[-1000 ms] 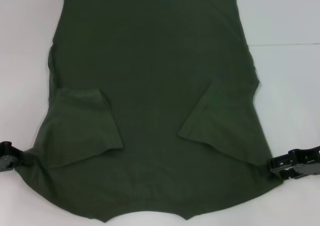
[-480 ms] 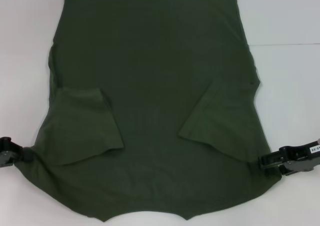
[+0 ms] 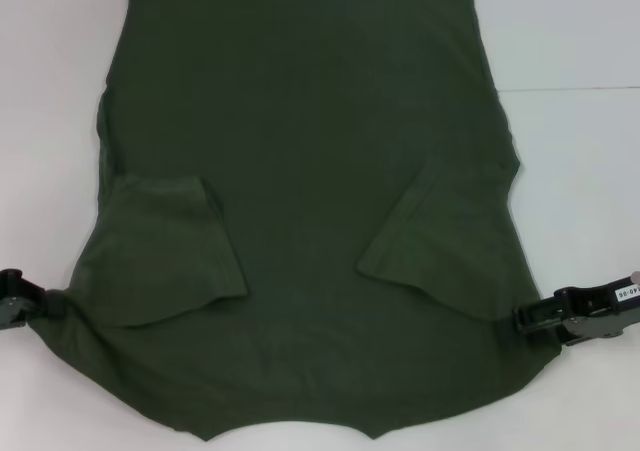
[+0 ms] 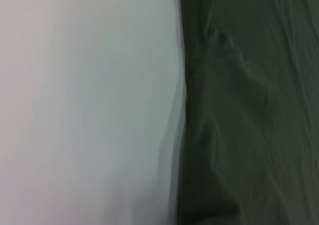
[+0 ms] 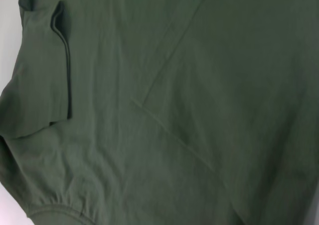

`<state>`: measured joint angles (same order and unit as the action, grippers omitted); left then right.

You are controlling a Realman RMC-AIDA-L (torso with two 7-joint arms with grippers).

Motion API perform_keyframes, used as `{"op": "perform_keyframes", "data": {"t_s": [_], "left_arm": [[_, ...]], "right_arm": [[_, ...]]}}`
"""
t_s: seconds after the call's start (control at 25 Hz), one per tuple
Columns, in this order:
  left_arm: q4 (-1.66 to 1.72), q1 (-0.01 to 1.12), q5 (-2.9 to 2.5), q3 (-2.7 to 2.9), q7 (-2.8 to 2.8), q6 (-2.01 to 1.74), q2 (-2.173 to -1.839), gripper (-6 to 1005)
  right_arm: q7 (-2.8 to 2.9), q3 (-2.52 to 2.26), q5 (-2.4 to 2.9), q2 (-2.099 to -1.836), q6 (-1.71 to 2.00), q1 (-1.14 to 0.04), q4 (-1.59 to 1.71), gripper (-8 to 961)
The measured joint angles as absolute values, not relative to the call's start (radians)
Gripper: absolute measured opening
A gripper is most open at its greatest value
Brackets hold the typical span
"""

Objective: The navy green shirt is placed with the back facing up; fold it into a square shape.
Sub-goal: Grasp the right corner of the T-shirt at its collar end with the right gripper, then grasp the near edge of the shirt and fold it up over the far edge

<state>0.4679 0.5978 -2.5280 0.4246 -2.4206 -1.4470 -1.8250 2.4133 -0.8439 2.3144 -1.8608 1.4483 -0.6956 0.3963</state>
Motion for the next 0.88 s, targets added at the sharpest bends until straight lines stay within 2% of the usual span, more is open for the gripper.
{"op": "perform_keyframes", "data": {"t_s": [0.16, 0.24, 0.68, 0.88], "left_arm": [[0.468, 0.598, -2.528, 0.425, -2.421, -1.444, -1.825, 13], [0.468, 0.598, -2.528, 0.425, -2.421, -1.444, -1.825, 13], [0.468, 0.597, -2.528, 0.423, -2.421, -1.444, -1.825, 12], [0.468, 0.595, -2.528, 0.423, -2.421, -1.445, -1.825, 12]], "right_arm": [[2.418, -0.844, 2.317, -1.861, 1.447, -0.698, 0.397, 798], [2.42, -0.843, 2.316, -1.861, 1.445, -0.698, 0.4, 667], [2.423, -0.842, 2.315, -1.859, 1.439, -0.698, 0.405, 422], [2.413, -0.843, 2.319, -1.862, 1.428, -0.698, 0.408, 398]]}}
